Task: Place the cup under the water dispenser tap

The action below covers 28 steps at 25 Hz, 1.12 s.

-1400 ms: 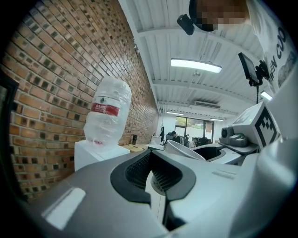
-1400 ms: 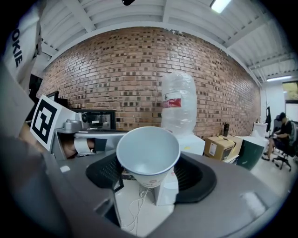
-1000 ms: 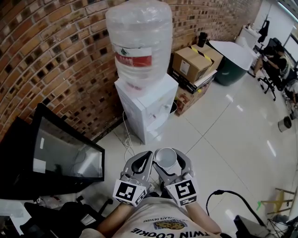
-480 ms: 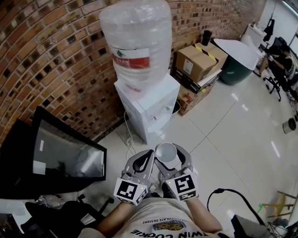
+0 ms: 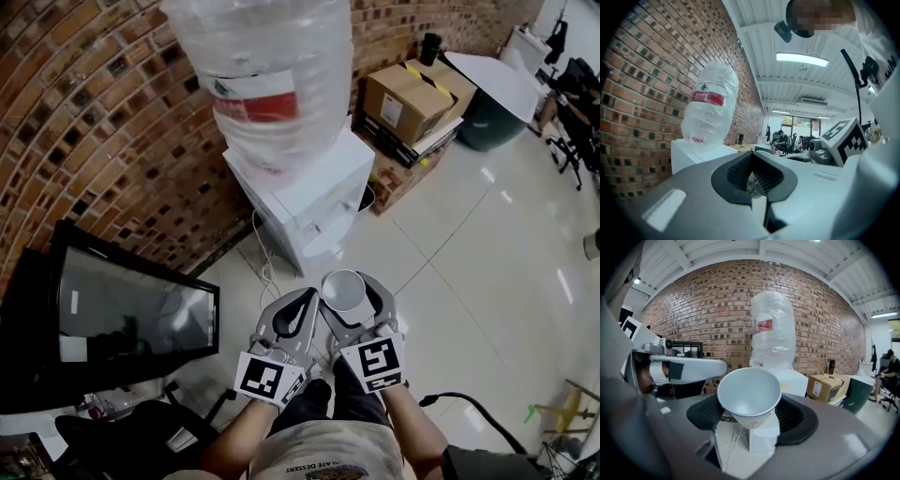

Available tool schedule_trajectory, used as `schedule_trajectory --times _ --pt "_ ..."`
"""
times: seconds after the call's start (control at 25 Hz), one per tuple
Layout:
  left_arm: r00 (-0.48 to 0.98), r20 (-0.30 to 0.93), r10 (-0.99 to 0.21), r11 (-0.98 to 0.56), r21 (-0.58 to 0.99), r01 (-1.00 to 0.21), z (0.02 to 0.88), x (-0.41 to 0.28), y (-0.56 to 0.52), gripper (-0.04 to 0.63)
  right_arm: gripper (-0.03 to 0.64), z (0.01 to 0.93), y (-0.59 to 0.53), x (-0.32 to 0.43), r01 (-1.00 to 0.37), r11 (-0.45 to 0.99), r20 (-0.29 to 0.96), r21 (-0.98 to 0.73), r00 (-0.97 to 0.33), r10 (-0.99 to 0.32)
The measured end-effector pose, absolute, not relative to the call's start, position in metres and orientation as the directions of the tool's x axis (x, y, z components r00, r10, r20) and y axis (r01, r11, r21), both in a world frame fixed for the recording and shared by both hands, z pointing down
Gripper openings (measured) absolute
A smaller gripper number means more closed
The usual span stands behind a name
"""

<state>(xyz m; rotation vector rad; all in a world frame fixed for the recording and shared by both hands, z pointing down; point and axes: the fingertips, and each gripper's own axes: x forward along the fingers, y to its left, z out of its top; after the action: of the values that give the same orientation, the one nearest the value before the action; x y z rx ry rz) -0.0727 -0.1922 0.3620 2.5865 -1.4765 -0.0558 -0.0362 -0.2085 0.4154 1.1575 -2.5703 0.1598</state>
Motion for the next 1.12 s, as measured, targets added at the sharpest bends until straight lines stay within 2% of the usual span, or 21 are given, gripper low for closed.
schedule_trajectory --times 0.4,1.12 --pt "0.484 0.047 -0.874 -0.464 0.222 -0.858 0.421 -0.079 -0.225 -0.008 0.337 0.473 -0.259 -0.044 -0.75 0.659 0.343 0.053 -0.606 -0.718" --pt "0.449 0.102 -0.888 -0.409 0.272 -0.871 0.542 -0.078 -0.253 -0.008 0.337 0.632 -0.316 -0.052 -0.708 0.705 0.429 0.036 -0.627 -0.651"
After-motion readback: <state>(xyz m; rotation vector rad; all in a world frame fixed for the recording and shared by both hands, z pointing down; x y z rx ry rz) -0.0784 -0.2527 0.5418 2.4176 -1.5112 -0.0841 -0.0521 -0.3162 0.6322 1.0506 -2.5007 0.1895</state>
